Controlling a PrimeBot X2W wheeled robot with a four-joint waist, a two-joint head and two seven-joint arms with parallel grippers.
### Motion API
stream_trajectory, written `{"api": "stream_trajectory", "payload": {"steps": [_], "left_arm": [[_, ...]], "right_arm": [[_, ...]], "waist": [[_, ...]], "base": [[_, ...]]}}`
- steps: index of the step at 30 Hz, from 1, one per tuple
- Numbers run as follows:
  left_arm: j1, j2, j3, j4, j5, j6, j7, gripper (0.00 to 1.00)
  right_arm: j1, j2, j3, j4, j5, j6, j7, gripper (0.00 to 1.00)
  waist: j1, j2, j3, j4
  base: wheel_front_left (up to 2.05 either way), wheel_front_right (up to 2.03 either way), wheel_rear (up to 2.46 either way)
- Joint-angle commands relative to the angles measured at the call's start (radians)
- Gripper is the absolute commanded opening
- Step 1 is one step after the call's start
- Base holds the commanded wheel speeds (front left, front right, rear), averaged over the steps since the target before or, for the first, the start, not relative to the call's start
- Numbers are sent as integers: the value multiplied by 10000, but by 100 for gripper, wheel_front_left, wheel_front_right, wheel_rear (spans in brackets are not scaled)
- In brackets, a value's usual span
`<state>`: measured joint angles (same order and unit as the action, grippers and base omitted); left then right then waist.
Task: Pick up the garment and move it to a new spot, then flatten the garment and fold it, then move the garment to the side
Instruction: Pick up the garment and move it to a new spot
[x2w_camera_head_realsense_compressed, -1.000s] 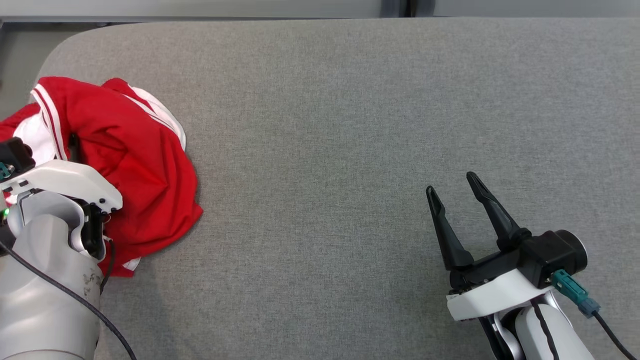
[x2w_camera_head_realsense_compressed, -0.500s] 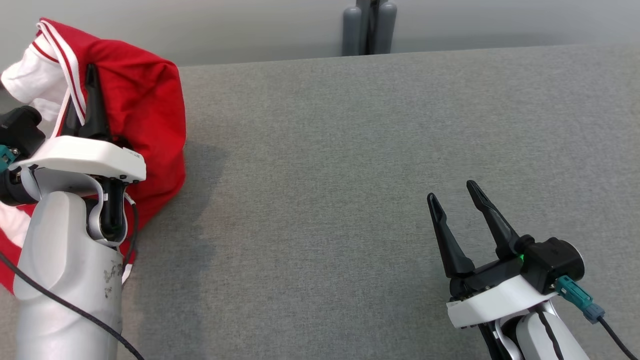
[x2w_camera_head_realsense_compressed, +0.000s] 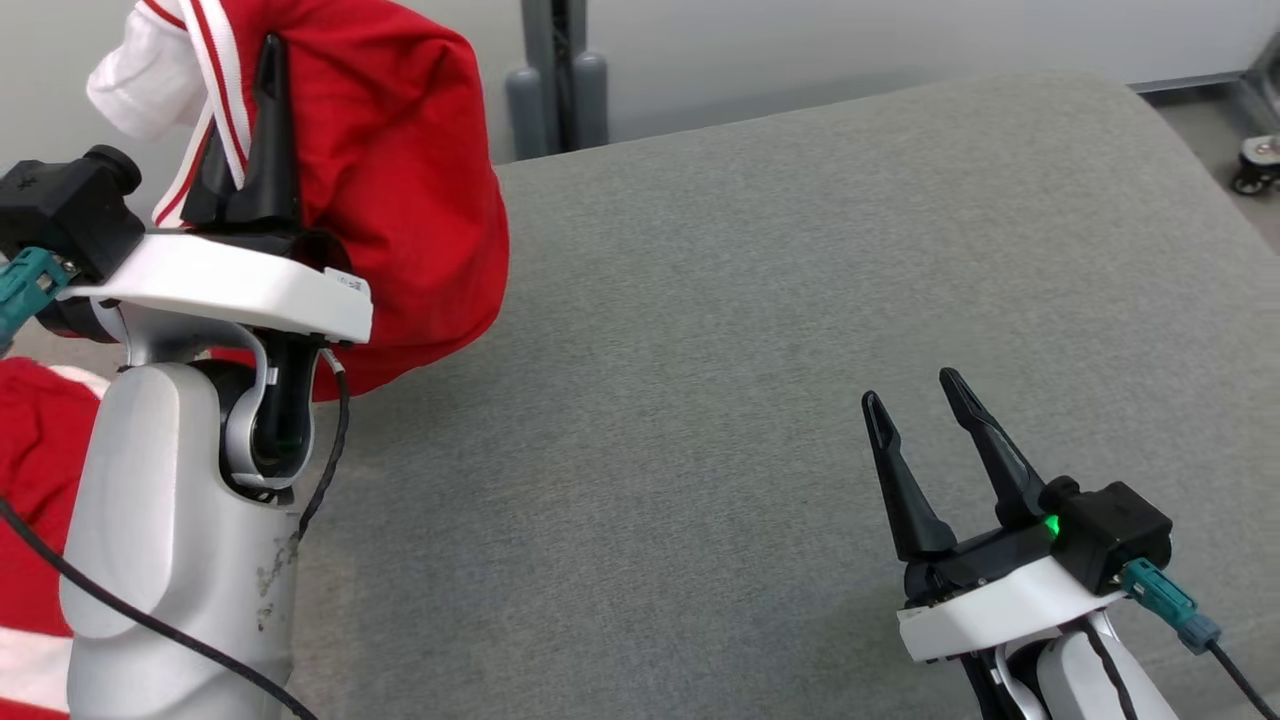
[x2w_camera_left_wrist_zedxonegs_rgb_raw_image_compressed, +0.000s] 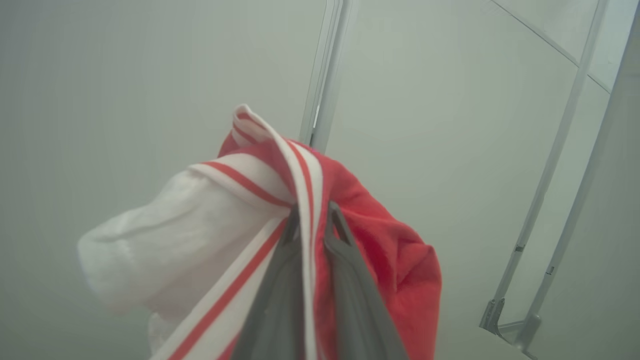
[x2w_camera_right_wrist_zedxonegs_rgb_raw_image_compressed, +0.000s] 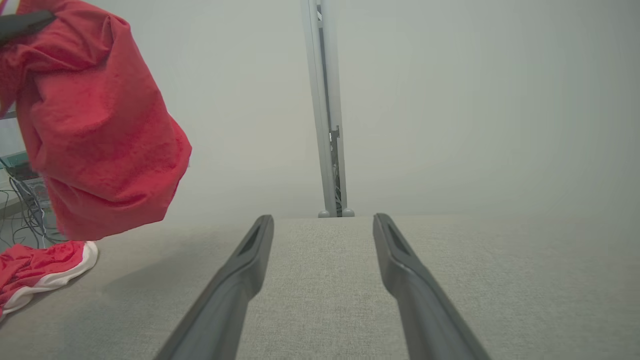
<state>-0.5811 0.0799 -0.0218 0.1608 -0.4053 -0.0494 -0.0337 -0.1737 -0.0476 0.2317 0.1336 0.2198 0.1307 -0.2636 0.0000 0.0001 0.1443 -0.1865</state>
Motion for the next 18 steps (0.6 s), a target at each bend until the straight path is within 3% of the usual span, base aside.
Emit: {"api": "stream_trajectory", "payload": {"steps": [1,9,18], "left_arm": [[-94,-2,-120,-194,25,74,122,0],[-259,-124,-929,-198,207,213,385,0],[-438,-200,-2042,759,722,251,95,0]], "right_arm": [[81,-57,45,-60,94,1,-29,100],[7,-58,120,-236,441,1,-26,100],[-219,-52,202,-552,881,1,-26,100]], "waist": [[0,-1,-85,-688],[0,-1,91,-1723],[0,-1,619,-2594]], "base": [[0,0,0],[0,0,0],[0,0,0]]}}
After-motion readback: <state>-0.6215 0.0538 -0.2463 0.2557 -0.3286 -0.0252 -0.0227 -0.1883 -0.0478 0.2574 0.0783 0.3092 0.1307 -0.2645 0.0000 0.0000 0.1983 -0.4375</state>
